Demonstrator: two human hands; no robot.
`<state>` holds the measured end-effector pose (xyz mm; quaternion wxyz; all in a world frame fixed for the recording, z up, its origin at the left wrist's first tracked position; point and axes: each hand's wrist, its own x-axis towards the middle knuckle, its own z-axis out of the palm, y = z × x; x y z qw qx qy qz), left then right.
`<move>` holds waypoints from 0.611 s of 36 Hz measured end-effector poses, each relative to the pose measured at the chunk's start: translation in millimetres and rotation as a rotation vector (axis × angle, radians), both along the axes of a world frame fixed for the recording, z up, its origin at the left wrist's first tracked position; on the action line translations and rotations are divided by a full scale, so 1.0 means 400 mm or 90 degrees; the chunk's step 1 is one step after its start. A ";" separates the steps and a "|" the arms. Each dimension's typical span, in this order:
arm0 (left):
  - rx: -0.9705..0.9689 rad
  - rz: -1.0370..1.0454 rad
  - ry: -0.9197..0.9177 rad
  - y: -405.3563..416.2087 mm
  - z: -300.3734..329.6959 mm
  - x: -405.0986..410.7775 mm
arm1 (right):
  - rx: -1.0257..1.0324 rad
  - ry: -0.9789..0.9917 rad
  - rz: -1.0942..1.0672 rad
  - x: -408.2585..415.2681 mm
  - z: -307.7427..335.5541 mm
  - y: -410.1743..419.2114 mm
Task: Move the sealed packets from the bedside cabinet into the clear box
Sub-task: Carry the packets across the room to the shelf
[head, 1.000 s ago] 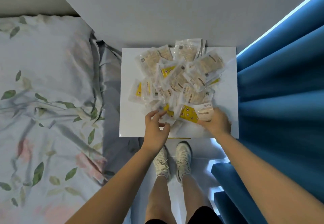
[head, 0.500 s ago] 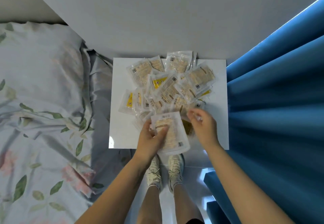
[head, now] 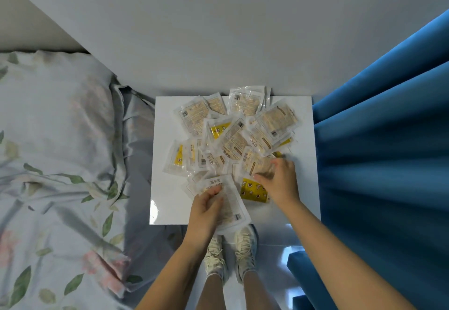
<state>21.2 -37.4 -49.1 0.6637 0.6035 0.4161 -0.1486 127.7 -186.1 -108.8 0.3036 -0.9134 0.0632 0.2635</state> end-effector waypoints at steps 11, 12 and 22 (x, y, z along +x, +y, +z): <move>0.051 -0.065 0.030 -0.004 -0.027 0.020 | -0.116 0.012 0.030 0.001 -0.012 -0.005; 0.054 -0.056 0.026 -0.004 -0.027 0.020 | -0.152 0.003 0.038 0.007 -0.009 -0.005; 0.023 0.067 0.015 -0.009 -0.005 0.032 | -0.136 0.026 0.080 0.045 -0.001 -0.021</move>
